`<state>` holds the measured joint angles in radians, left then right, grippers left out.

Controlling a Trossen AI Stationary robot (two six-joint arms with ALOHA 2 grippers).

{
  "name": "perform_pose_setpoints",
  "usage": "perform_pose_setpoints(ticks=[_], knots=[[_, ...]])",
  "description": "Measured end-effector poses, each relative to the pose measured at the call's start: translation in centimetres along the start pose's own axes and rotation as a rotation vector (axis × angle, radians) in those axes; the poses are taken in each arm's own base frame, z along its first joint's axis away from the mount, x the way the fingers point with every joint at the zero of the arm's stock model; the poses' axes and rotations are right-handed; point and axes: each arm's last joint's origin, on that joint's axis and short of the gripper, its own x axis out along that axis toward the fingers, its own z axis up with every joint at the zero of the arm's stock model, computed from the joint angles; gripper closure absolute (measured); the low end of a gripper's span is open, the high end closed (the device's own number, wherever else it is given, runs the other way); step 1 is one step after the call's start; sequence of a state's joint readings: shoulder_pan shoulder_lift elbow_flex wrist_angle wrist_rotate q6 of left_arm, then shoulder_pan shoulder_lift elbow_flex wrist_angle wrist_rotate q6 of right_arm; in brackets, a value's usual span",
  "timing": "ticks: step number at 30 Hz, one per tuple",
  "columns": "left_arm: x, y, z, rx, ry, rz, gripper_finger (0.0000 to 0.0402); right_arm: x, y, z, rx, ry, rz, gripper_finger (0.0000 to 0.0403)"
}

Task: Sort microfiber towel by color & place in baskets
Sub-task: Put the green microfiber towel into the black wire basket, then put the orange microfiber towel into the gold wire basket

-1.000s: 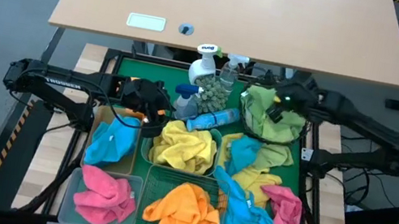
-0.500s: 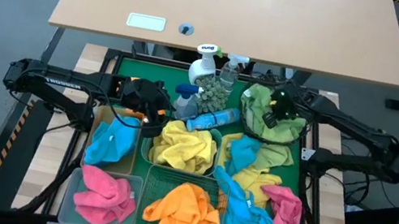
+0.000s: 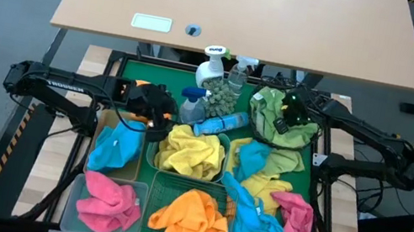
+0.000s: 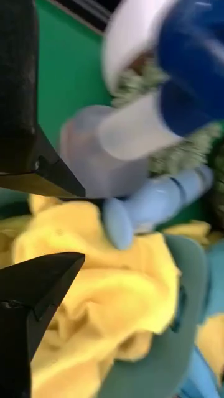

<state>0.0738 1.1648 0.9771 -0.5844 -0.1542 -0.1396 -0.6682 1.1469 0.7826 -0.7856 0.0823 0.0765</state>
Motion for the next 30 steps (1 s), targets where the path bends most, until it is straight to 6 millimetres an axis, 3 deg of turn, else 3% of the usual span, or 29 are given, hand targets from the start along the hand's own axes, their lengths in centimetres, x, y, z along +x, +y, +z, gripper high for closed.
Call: perform_pose_setpoints(ticks=[7, 14, 22, 30], knots=[[0.0, 0.9, -1.0, -0.105, 0.109, 0.045, 0.0254, -0.2, 0.0, 0.0, -0.001, 0.019, 0.020, 0.0275], [-0.2, 2.4, -2.5, -0.215, 0.260, 0.185, 0.0254, -3.7, -0.1, 1.0, 0.009, 0.094, 0.019, 0.0194], [0.4, 4.2, -3.9, -0.310, 0.324, 0.264, 0.0254, -7.5, -0.3, 2.8, 0.046, 0.032, 0.025, 0.0175], [2.3, 5.3, -7.0, -0.350, 0.390, 0.309, 0.0254, -10.5, -0.1, 4.4, 0.051, -0.073, 0.136, 0.0175]])
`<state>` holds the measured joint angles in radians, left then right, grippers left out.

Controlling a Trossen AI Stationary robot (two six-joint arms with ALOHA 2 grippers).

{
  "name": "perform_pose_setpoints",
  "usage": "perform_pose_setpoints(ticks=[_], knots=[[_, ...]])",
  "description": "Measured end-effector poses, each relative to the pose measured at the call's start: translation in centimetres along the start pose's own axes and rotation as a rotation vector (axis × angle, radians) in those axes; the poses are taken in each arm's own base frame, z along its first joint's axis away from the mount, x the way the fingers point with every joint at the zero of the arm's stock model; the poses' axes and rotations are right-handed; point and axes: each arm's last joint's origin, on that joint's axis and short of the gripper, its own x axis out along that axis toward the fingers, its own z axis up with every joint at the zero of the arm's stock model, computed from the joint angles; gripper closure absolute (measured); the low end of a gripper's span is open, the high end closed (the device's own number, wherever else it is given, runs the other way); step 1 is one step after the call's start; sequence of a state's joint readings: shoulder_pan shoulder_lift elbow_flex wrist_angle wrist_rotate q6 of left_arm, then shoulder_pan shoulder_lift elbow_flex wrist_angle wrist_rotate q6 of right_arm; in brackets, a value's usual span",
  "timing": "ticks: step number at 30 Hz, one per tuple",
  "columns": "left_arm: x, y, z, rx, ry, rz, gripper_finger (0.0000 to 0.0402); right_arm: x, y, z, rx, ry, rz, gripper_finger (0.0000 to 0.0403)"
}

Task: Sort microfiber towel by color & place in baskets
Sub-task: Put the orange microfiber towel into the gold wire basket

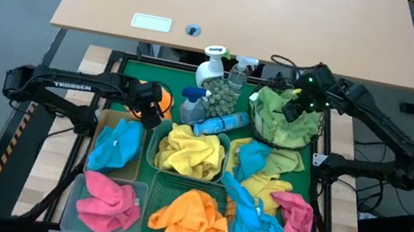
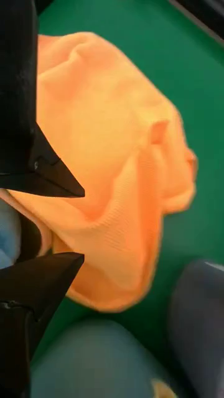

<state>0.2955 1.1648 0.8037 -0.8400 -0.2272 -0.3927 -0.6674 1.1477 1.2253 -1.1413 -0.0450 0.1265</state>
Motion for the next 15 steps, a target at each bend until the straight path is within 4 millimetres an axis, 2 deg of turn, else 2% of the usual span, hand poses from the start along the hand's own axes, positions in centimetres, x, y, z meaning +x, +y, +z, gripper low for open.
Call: perform_pose_setpoints(ticks=[7, 15], knots=[[2.0, 0.0, -1.1, -0.005, -0.015, -0.005, 0.0254, -1.7, 0.5, 0.9, -0.008, -0.056, 0.121, 0.0176], [3.7, 0.2, -2.3, -0.005, -0.042, 0.007, 0.0255, -2.4, 1.3, 1.4, -0.030, -0.089, 0.346, 0.0176]])
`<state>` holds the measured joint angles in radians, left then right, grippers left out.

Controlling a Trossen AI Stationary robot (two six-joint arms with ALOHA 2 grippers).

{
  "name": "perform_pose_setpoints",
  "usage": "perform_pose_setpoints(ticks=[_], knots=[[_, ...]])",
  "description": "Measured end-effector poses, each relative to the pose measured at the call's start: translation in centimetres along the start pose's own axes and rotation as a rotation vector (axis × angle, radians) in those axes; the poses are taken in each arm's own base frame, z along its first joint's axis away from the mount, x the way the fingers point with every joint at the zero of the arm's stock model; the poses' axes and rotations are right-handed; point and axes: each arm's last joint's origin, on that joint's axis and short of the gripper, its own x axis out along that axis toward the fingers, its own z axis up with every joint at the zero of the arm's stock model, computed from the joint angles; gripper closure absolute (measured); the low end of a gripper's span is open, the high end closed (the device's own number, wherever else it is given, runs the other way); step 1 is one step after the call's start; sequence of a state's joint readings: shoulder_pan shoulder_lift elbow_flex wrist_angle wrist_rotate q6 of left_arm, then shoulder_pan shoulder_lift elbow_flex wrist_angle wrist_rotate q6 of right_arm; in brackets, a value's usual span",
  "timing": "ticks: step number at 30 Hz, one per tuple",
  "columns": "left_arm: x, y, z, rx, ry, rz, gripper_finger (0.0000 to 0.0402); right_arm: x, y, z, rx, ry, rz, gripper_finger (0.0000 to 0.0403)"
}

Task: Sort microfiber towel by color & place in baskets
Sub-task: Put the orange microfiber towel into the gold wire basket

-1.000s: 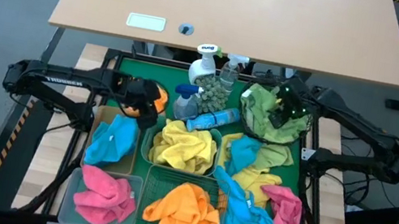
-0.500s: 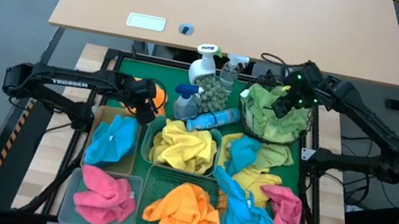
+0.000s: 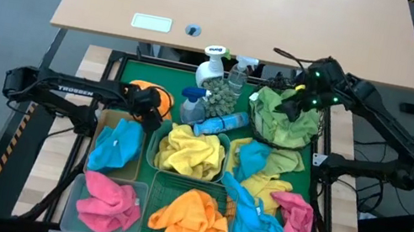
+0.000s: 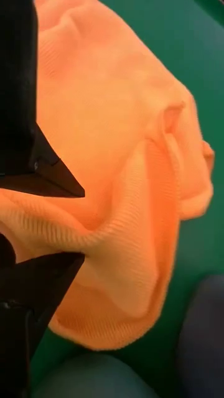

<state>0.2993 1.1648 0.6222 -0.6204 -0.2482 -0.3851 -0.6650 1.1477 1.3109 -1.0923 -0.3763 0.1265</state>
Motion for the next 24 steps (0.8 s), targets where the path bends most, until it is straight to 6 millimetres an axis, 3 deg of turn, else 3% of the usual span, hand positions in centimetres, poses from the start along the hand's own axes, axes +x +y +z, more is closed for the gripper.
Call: perform_pose_setpoints(ticks=[4, 12, 15, 19, 24], knots=[[0.2, 0.0, -0.2, 0.000, 0.004, 0.002, 0.0279, 0.3, 1.0, 0.1, -0.046, -0.006, 0.064, 0.0176], [0.2, -0.2, 0.3, -0.010, -0.047, -0.018, 0.0391, 1.3, 4.8, -0.4, -0.172, 0.004, 0.157, 0.0176], [-0.3, -0.3, 0.8, 0.007, -0.064, -0.021, 0.0394, 1.6, 6.3, -1.0, -0.234, 0.019, 0.174, 0.0176], [-2.0, -0.5, 2.6, 0.022, -0.130, -0.044, 0.0399, 2.0, 8.2, -2.0, -0.314, 0.043, 0.172, 0.0176], [-5.7, -0.7, 5.7, 0.051, -0.212, -0.037, 0.0399, 2.6, 9.8, -3.4, -0.354, 0.076, 0.159, 0.0176]])
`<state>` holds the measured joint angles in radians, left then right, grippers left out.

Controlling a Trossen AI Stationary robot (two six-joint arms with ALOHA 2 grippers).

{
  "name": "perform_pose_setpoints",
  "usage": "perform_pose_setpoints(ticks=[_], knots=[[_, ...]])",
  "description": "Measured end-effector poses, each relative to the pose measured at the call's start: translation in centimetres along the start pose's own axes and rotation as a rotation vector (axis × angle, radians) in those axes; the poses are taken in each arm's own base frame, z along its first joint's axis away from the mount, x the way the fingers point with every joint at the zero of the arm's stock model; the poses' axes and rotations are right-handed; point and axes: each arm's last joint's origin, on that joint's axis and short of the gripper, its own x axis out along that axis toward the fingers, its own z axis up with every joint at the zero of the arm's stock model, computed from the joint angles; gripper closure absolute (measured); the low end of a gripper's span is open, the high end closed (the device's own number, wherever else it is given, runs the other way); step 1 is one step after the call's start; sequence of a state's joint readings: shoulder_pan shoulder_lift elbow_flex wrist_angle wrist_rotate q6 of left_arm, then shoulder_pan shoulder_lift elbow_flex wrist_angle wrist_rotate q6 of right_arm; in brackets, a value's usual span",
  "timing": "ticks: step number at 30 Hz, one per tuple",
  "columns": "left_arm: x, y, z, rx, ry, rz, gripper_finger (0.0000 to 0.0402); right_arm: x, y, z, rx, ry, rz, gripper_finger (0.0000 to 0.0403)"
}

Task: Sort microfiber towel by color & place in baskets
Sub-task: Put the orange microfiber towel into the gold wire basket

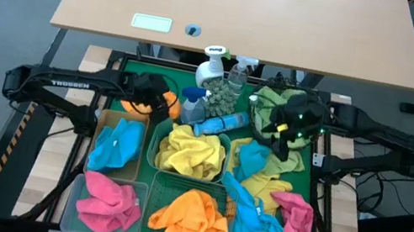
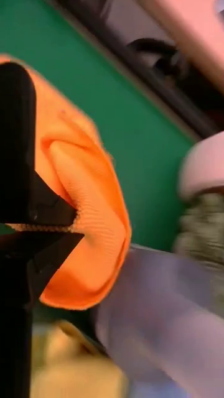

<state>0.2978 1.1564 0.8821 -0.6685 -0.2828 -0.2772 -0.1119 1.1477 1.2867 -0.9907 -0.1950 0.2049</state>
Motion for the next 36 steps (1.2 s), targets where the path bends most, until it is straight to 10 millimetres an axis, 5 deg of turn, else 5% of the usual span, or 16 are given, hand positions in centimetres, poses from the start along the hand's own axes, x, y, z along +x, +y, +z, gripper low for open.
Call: perform_pose_setpoints(ticks=[12, 23, 29, 36], knots=[[-11.3, -1.0, 7.7, -0.014, -0.277, -0.142, 0.0401, 2.5, 2.1, -2.5, -0.090, 0.090, -0.084, 0.0176], [-21.5, -3.0, 10.3, -0.038, -0.611, -0.455, 0.0401, 4.7, 1.6, -4.4, -0.099, 0.165, -0.098, 0.0176], [-23.6, -5.7, 10.0, -0.027, -0.704, -0.643, 0.0401, 5.6, 1.3, -5.1, -0.098, 0.180, -0.103, 0.0176], [-23.6, -10.8, 8.8, 0.070, -0.652, -0.784, 0.0401, 5.7, 1.3, -5.1, -0.098, 0.179, -0.102, 0.0176]])
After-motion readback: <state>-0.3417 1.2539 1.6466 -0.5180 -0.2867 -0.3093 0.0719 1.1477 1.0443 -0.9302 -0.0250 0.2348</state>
